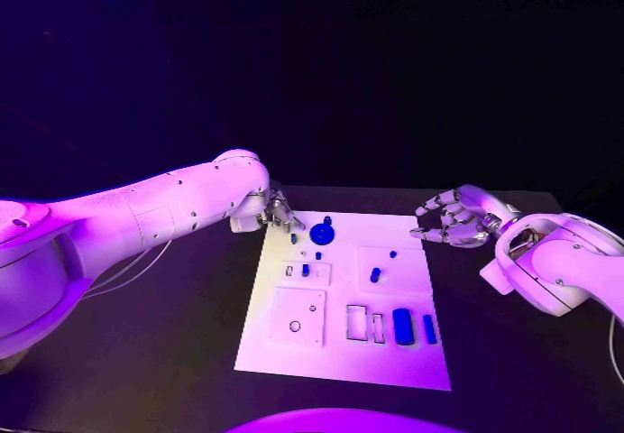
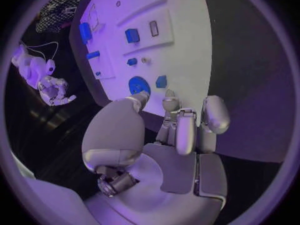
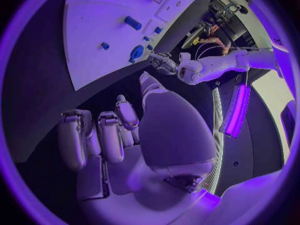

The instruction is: Assemble the parts on the task board

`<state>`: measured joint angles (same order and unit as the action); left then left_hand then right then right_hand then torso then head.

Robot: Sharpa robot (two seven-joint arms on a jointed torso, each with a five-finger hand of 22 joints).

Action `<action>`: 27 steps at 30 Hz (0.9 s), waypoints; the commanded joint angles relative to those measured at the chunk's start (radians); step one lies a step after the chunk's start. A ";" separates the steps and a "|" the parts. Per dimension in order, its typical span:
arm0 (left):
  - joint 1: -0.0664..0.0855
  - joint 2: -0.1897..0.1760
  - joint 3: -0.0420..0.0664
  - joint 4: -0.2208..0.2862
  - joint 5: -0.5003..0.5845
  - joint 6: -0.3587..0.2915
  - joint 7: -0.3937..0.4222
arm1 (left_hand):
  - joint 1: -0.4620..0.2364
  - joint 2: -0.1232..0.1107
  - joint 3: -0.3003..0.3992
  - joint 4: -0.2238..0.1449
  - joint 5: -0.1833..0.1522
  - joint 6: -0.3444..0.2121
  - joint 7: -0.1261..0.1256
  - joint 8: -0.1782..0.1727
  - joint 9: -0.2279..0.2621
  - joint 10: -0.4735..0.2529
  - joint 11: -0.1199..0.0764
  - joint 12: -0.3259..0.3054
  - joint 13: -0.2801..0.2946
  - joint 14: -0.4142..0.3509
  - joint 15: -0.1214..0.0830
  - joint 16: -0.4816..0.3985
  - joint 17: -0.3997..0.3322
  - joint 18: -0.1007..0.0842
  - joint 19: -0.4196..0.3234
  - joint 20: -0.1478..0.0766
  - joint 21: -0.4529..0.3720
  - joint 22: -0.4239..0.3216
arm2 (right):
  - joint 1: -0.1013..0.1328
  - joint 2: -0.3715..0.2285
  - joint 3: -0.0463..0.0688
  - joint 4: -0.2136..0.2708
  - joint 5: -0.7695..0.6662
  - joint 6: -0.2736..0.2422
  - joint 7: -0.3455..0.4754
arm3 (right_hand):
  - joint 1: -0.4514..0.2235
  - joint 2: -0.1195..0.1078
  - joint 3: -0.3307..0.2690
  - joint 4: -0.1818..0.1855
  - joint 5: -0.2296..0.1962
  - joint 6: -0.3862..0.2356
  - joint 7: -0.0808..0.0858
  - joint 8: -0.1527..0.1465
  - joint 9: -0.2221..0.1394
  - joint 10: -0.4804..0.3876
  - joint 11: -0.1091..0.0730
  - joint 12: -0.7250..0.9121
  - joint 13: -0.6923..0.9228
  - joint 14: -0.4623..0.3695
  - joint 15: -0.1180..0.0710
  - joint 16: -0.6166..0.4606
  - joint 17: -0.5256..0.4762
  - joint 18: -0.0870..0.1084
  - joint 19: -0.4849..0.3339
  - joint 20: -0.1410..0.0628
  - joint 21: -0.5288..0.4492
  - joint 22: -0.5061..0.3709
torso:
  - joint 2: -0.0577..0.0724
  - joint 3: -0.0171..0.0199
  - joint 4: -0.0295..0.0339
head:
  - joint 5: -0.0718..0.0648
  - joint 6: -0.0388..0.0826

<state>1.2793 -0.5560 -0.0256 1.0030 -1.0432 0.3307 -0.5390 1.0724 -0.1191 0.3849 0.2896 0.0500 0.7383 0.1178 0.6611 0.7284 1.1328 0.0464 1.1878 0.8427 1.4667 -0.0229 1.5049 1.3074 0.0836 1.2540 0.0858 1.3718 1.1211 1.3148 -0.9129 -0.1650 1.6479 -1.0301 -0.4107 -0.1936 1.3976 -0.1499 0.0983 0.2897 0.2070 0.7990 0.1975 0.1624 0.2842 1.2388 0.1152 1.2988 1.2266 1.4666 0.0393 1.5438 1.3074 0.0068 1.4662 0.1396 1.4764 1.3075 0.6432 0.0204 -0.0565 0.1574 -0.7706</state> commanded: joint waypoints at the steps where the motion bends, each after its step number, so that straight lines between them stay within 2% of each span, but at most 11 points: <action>1: -0.002 0.003 -0.001 -0.005 0.013 0.056 0.004 | -0.004 0.007 -0.005 0.001 0.004 0.009 0.002 -0.006 -0.002 -0.007 0.000 0.001 0.001 0.056 0.008 0.001 0.128 0.012 0.001 0.005 -0.004 0.002 | -0.001 0.001 0.000 0.002 -0.009 -0.001 0.014 | -0.008 0.003 -0.006 0.001 -0.002 0.005 0.002 0.007 -0.002 -0.008 0.000 -0.004 0.000 0.086 -0.001 -0.005 0.197 0.016 0.053 0.002 -0.004 0.226 | 0.000 0.0006 -0.0001 | 0.001 -0.001; 18: -0.009 0.005 -0.002 -0.012 0.040 0.055 0.003 | 0.018 0.026 0.003 -0.002 0.005 0.020 0.002 -0.011 -0.014 -0.008 -0.001 0.006 0.003 0.057 0.008 0.003 0.131 0.011 0.002 0.007 -0.003 0.006 | -0.001 0.001 0.000 0.001 -0.009 0.000 0.014 | -0.007 0.005 -0.006 0.000 0.000 0.006 0.002 0.007 -0.002 -0.008 0.000 -0.004 0.000 0.086 -0.001 -0.005 0.197 0.016 0.053 0.002 -0.004 0.227 | 0.000 0.0011 -0.0003 | 0.002 -0.004; 27: -0.009 0.005 -0.002 -0.015 0.065 0.039 0.006 | 0.072 0.053 0.028 -0.011 0.004 0.035 -0.003 -0.014 -0.029 -0.001 -0.005 0.015 0.009 0.059 0.005 0.008 0.137 0.009 0.009 0.006 0.003 0.017 | -0.001 0.002 0.000 0.000 -0.009 0.002 0.014 | -0.007 0.005 -0.006 0.000 0.000 0.006 0.002 0.007 -0.002 -0.008 0.000 -0.004 0.000 0.086 -0.001 -0.005 0.197 0.016 0.053 0.002 -0.004 0.227 | 0.000 0.0008 -0.0005 | 0.001 -0.004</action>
<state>1.2700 -0.5535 -0.0279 0.9880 -1.0036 0.3682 -0.5399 1.1348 -0.0655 0.4072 0.2794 0.0500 0.7635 0.1141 0.6535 0.7009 1.1262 0.0459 1.1995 0.8500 1.4667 -0.0230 1.5091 1.3073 0.0837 1.2578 0.0895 1.3719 1.1369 1.3146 -0.9114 -0.1650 1.6472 -1.0300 -0.4122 -0.1915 1.3976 -0.1499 0.0984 0.2896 0.2070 0.7990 0.1975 0.1663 0.2833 1.2388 0.1153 1.2988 1.2267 1.4666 0.0393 1.5438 1.3073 0.0068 1.4662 0.1396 1.4764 1.3080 0.6433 0.0215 -0.0568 0.1590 -0.7749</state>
